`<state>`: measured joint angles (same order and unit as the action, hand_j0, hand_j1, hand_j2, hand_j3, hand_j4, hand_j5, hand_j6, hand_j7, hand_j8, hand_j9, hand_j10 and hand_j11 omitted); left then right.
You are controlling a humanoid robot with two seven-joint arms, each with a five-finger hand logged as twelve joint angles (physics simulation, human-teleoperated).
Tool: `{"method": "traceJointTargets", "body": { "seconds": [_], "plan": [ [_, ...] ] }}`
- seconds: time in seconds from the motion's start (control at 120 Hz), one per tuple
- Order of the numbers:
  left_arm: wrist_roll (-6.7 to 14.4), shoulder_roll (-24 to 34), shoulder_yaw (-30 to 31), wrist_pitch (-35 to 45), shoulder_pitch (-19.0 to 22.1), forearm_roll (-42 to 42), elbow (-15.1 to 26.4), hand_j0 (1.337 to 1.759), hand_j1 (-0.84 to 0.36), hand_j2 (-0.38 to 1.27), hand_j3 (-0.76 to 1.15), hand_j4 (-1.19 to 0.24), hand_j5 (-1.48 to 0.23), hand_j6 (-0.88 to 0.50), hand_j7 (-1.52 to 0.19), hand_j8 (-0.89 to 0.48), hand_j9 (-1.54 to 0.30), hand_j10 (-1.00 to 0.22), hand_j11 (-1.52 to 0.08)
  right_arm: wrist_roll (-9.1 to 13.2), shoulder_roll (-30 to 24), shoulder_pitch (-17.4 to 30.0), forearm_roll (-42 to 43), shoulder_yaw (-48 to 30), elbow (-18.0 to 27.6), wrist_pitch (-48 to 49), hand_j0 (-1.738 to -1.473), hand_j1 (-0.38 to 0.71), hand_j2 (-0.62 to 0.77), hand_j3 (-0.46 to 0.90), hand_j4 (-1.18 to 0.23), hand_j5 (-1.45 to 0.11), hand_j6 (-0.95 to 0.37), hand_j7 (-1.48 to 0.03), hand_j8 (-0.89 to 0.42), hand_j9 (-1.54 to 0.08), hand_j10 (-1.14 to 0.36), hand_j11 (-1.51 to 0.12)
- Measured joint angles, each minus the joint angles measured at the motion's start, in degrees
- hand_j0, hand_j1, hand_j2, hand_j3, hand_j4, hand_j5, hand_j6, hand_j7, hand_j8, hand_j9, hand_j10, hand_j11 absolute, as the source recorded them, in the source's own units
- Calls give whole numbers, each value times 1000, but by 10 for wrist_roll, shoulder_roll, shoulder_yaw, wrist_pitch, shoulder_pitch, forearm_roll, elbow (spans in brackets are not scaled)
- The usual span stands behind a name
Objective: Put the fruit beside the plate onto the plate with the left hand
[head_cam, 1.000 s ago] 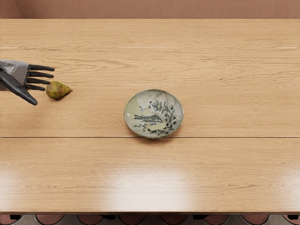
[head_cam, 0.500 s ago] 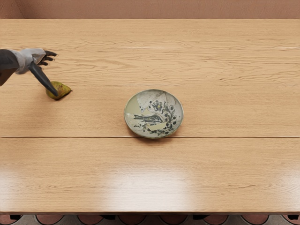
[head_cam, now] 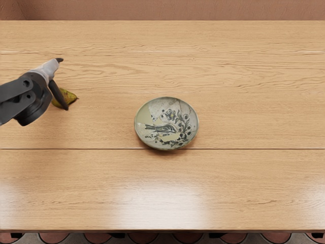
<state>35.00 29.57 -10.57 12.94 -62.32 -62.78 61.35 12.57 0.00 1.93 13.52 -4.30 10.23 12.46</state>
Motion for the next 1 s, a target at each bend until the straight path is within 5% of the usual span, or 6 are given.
{"method": "traceJointTargets", "body": {
  "seconds": [0.217,0.533,1.0],
  "plan": [
    [0,-2,58,8,-14,-8,0,1658,281,14,0,-62,-76,-63,-76,-63,-76,-62,-75,0,0,0,0,0,0,0,-1658,-323,-4,0,-21,-28,-21,-28,-21,-28,-21,-28],
    [0,-2,72,9,-12,-9,0,1658,79,49,0,-231,-296,-233,-296,-233,-295,-231,-295,0,0,0,0,0,0,0,-1658,-323,-4,0,-22,-28,-22,-28,-22,-28,-22,-28],
    [0,-20,105,5,-12,-11,-1,1658,-22,68,0,-325,-401,-326,-400,-292,-400,-303,-406,0,0,0,0,0,0,0,-1658,-323,-4,0,-22,-28,-21,-28,-21,-28,-21,-28]
  ]
}}
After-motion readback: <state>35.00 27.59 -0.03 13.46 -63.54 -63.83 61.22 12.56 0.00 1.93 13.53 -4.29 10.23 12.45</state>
